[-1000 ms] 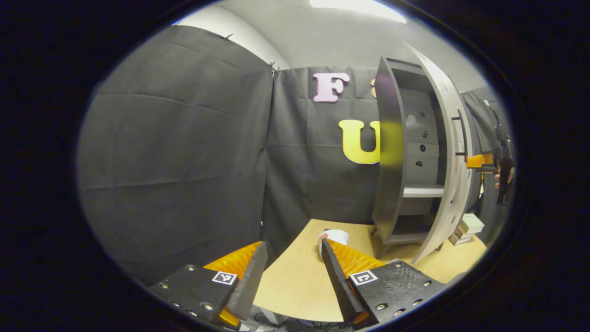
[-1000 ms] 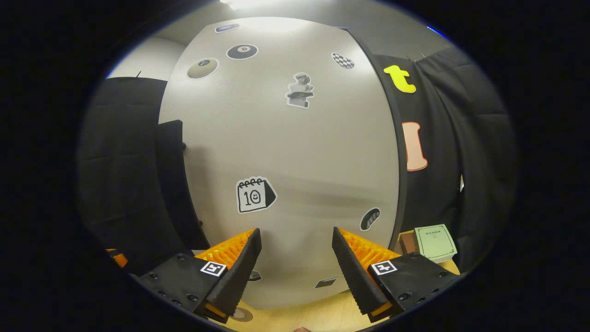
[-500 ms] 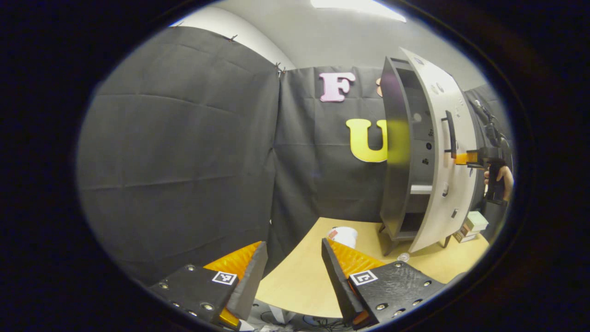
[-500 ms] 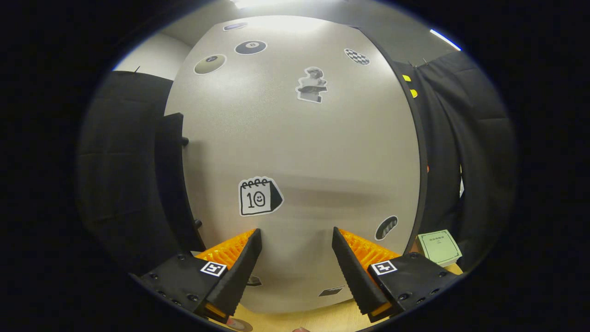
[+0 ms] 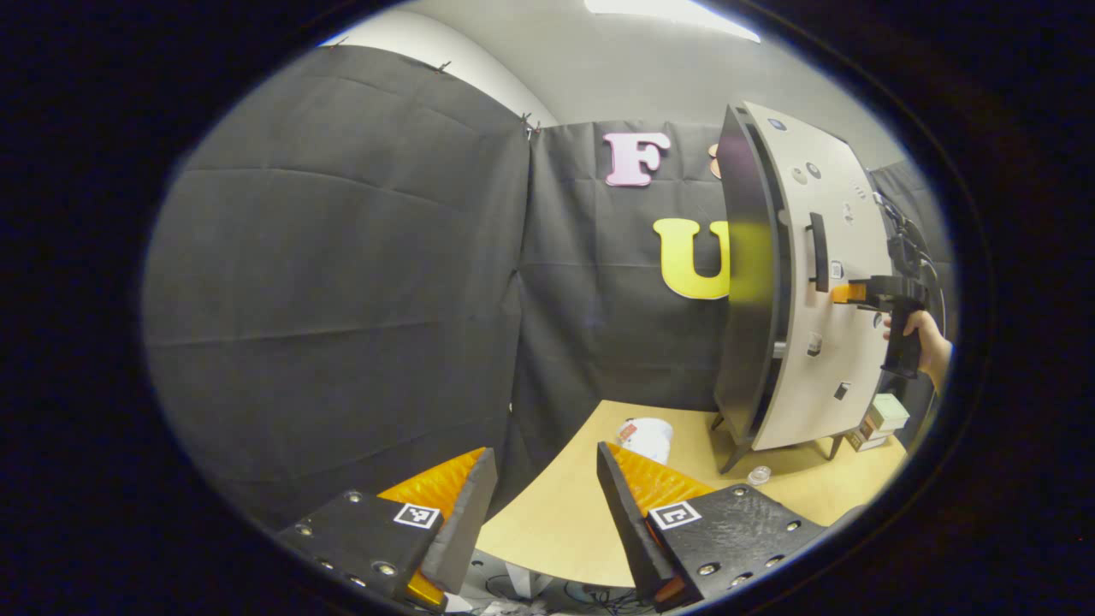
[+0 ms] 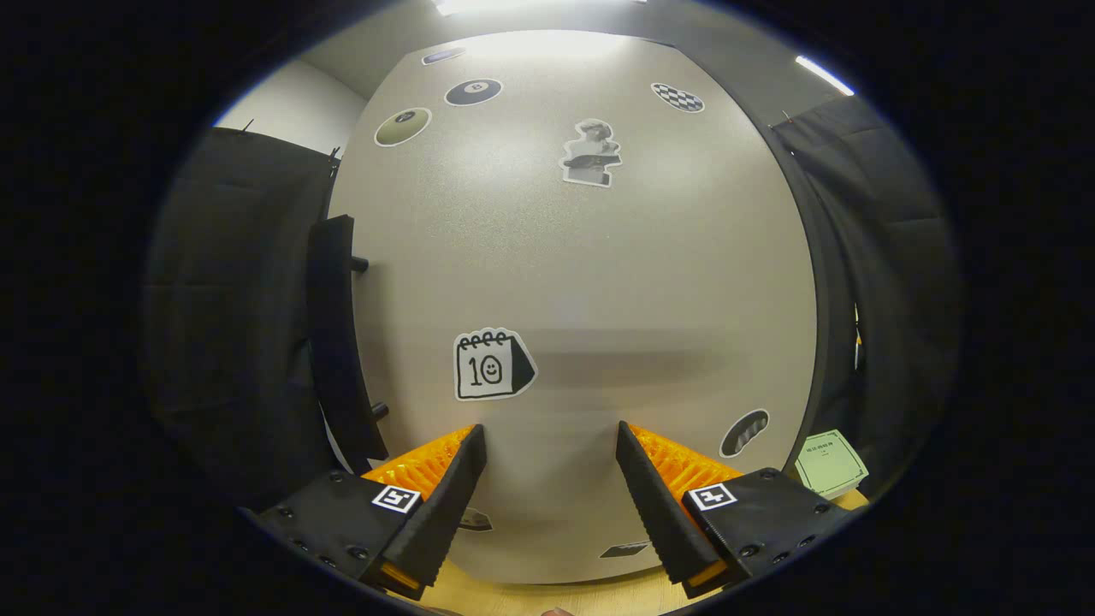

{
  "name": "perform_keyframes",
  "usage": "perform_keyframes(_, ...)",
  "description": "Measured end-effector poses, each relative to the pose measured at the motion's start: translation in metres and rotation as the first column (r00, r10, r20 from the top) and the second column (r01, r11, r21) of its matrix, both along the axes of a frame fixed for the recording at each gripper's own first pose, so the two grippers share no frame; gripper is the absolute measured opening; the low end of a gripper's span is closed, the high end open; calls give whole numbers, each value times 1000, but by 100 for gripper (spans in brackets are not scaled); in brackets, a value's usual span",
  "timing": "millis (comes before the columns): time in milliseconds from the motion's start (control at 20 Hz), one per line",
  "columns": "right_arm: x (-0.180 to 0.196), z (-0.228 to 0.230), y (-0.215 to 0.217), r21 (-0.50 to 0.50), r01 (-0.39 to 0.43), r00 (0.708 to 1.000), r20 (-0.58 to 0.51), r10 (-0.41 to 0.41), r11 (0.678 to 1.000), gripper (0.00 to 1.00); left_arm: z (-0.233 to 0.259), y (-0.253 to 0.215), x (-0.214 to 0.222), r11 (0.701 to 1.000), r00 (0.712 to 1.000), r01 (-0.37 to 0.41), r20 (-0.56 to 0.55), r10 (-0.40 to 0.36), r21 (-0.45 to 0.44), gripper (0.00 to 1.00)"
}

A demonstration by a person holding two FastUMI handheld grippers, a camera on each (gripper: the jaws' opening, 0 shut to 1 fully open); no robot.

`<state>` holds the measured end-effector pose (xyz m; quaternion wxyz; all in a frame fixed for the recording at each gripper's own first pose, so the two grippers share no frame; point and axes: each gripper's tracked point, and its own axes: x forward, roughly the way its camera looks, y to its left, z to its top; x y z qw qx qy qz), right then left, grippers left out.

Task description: Open the cabinet door with the right hand, grasp the bottle in the cabinet with the left hand and place it on the coaster, then close the cabinet door with the right hand.

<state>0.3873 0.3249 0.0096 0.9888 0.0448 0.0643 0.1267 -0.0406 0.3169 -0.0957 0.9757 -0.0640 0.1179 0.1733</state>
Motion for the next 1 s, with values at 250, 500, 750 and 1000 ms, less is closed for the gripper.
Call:
perform_keyframes(250, -16, 19, 3, 16, -44, 998, 51, 43, 999, 98, 19, -9, 15, 999, 999, 32, 35, -32, -4, 72)
perform_keyframes(500, -66, 43, -52, 2, -78, 994, 81, 77, 997, 98, 48, -53, 46, 997, 995, 73, 71, -74, 21, 73)
perform_keyframes(750, -116, 66, -145, -56, -38, 992, 121, 45, 998, 97, 85, -123, 64, 988, 981, 146, 119, -151, 54, 72)
perform_keyframes(1000, -151, 79, -239, -105, 28, 991, 133, -14, 994, 98, 108, -196, 76, 974, 962, 225, 150, -228, 36, 72)
